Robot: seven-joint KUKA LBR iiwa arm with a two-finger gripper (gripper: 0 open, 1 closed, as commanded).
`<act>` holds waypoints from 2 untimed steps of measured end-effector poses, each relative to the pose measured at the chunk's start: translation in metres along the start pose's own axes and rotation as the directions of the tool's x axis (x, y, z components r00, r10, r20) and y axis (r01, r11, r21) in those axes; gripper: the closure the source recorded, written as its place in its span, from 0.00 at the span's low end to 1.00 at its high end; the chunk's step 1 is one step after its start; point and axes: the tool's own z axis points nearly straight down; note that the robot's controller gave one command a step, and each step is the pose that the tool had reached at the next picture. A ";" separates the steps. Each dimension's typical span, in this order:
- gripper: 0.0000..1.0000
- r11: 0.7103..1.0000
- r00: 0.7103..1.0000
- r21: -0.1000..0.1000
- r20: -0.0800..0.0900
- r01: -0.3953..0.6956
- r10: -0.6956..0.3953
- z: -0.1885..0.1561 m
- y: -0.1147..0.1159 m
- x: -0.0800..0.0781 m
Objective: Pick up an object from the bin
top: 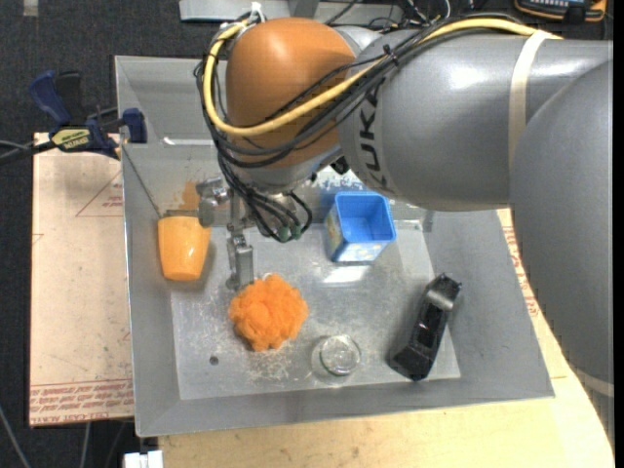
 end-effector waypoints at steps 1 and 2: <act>0.00 0.989 0.989 -0.003 -0.011 0.148 -0.148 0.022 0.014 0.017; 0.00 0.997 0.997 -0.002 -0.010 0.077 -0.077 0.018 -0.001 0.030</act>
Offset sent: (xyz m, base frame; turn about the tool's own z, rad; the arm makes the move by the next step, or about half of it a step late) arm -0.0691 -0.0329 0.0094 -0.0080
